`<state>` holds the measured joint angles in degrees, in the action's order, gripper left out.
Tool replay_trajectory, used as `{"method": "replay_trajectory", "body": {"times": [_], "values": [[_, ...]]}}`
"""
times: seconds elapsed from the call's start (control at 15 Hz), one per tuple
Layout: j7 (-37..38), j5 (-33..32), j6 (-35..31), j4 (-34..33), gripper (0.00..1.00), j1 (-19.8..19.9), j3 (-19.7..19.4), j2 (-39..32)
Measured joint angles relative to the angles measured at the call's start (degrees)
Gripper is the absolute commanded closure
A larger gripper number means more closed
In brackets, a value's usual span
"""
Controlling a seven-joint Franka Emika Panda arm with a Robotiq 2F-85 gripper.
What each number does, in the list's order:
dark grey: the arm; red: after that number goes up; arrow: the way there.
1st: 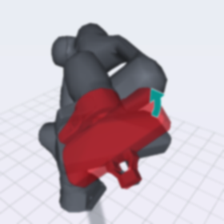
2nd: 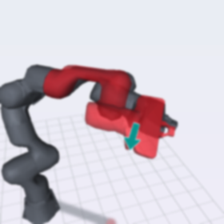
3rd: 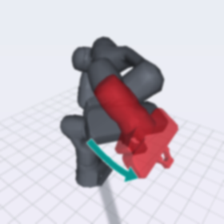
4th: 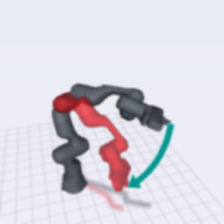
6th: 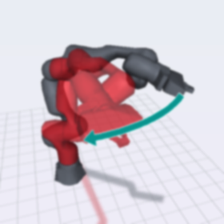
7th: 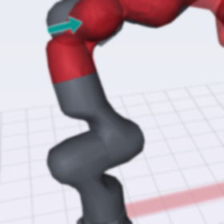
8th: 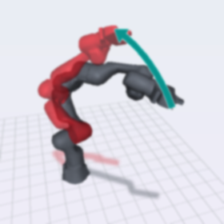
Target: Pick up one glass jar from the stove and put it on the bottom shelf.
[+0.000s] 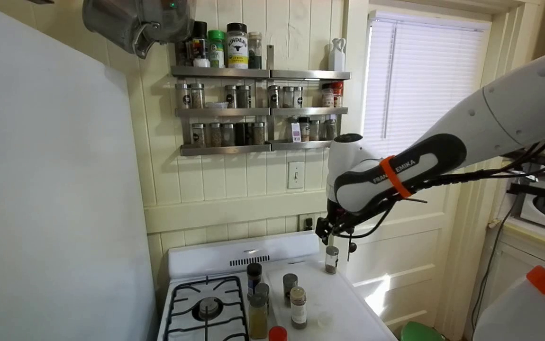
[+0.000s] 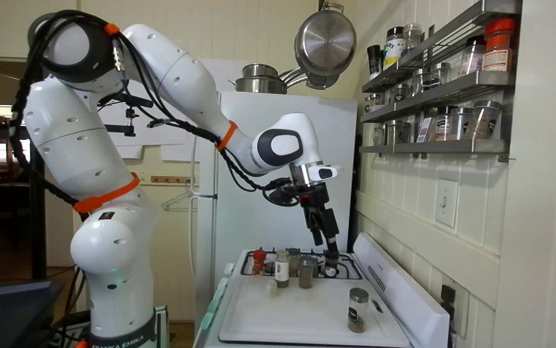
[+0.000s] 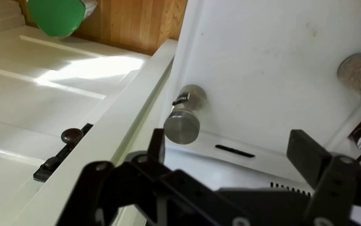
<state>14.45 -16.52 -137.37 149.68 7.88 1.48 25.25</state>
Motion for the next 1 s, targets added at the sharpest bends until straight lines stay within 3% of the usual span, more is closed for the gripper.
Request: {"method": "replay_trajectory", "body": {"times": [0.13,0.27,0.6,1.0], "values": [[5.1,-2.4,-7.7,2.4,0.00,1.6,1.7,-1.3],[7.6,-3.3,-10.7,3.6,0.00,2.6,2.9,-2.2],[9.8,-3.5,-11.0,3.6,0.00,4.0,3.9,-2.5],[25.1,-13.6,-11.0,3.6,0.00,9.8,9.9,-6.7]]}}
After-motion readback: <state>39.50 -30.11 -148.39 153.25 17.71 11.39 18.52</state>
